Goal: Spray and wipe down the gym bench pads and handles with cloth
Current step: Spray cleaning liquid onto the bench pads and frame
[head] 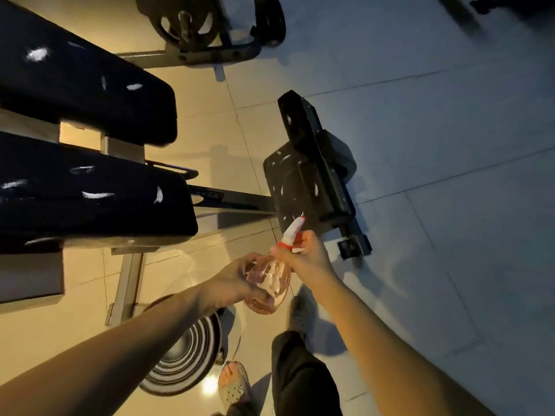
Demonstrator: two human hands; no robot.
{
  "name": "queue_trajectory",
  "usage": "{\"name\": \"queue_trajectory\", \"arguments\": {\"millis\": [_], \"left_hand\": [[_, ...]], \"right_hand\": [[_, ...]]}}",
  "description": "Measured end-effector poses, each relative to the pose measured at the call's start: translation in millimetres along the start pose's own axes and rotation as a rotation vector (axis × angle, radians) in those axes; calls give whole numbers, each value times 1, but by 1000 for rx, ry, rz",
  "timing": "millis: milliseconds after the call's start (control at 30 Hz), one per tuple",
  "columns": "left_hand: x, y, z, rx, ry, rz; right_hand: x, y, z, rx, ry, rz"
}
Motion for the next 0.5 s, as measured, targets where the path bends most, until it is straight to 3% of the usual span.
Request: {"name": "queue_trajectory", "arguments": {"millis": [500], "left_hand": [[-107, 19, 85, -43, -160, -160]], "right_hand": [[-95, -40, -79, 136, 204, -95]]}}
Point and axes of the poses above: each hand's wrist, its own x-axis away from the middle knuckle, its own y-axis out of the back of the hand, z = x × y, the point moved 7 cm from there along -x, towards the middle knuckle, and after that the axes turned 2 degrees about z, right-handed, at the moved point
